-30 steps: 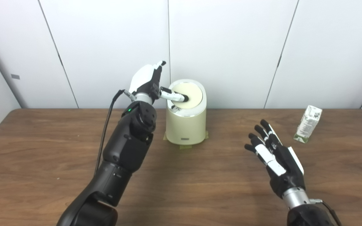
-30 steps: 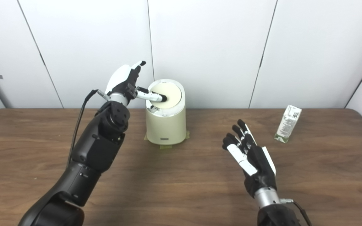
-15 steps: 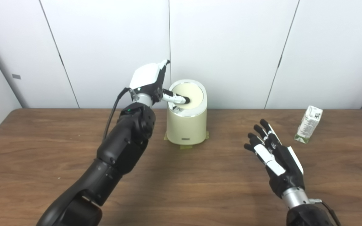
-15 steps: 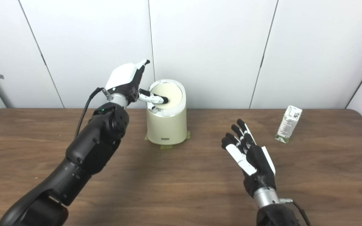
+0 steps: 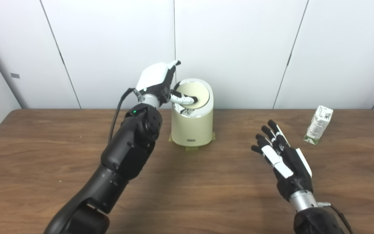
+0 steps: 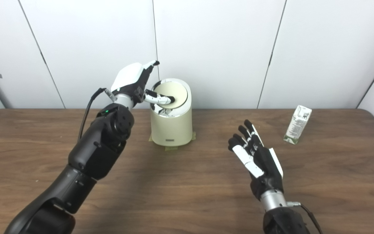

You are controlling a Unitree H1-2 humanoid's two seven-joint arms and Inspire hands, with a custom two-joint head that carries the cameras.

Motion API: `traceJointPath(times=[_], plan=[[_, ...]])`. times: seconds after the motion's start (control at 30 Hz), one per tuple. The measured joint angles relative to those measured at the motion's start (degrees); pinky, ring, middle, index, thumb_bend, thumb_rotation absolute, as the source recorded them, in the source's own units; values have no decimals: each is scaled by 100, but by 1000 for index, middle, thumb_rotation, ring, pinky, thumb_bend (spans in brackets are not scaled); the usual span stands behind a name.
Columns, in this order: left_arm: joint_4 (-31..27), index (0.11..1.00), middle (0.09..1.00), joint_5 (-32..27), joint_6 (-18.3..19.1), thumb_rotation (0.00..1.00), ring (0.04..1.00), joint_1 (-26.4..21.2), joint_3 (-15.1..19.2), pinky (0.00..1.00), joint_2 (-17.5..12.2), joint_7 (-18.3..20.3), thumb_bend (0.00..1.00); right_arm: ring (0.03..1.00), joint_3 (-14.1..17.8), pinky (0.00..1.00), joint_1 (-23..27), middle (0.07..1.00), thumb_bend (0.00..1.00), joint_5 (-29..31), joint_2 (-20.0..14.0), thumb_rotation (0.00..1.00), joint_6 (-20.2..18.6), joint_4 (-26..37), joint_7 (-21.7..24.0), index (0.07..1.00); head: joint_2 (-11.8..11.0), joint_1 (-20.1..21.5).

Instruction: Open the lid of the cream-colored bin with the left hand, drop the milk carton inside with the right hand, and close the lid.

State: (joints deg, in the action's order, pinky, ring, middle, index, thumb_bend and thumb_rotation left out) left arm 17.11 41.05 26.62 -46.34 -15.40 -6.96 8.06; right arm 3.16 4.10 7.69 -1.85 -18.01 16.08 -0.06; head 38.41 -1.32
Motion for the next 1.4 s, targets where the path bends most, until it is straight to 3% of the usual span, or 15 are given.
traceJointPath(times=[0.1,0.17,0.2,0.27,0.33,0.47,0.53,0.67,0.87,0.93,1.1,1.23,1.4], plan=[[-533,781,772,-112,35,282,736,86,720,615,153,418,525,902,13,768,-2,949,594,2,-4,491,2,-3,2,954,-26,17],[-845,751,798,-225,34,349,777,122,1307,689,381,564,434,899,19,764,-2,944,606,3,-3,479,3,-6,2,948,-26,18],[-975,766,820,-270,35,448,804,155,1601,733,519,628,395,899,20,767,-1,944,612,3,-1,468,3,-6,1,946,-26,18],[-1331,795,824,-314,41,609,796,338,2069,717,788,746,372,904,12,776,3,949,613,16,15,451,7,-6,10,947,-35,18],[-1543,825,834,-424,42,762,804,615,2241,704,951,797,356,904,15,773,6,949,593,31,19,417,11,-11,16,941,-44,35],[-1890,823,826,-872,50,874,808,1328,2224,714,961,804,329,888,25,758,19,931,593,35,15,383,20,-12,20,919,-44,53],[-2026,866,849,-1091,46,939,829,1633,2205,746,917,736,371,871,46,751,19,917,634,35,16,373,21,-12,17,904,-44,53],[-2342,909,884,-1559,-52,964,870,2163,2233,805,933,296,478,839,140,741,56,898,701,66,48,306,31,-47,-8,882,-79,96],[-2683,915,894,-2047,-350,1000,889,2932,2070,936,961,-104,470,825,250,742,124,893,723,82,44,248,74,-200,-44,883,-97,352],[-2696,926,908,-2184,-426,1000,906,3119,2030,964,956,-158,488,816,330,740,124,891,746,92,19,232,142,-307,-36,884,-123,675],[-2679,933,916,-2508,-489,1000,917,3276,1965,929,926,-282,474,785,604,666,72,863,821,106,-460,227,240,-284,65,847,-132,1317],[-2642,934,924,-2709,-527,1000,914,3276,1899,895,845,-312,441,765,949,628,-58,844,815,-33,-659,184,-171,522,-195,833,-149,1809],[-2525,946,935,-2948,-660,1000,922,3276,1790,904,701,-313,409,766,1158,678,-135,834,815,-498,-1011,172,-440,602,-366,835,-176,1995]])
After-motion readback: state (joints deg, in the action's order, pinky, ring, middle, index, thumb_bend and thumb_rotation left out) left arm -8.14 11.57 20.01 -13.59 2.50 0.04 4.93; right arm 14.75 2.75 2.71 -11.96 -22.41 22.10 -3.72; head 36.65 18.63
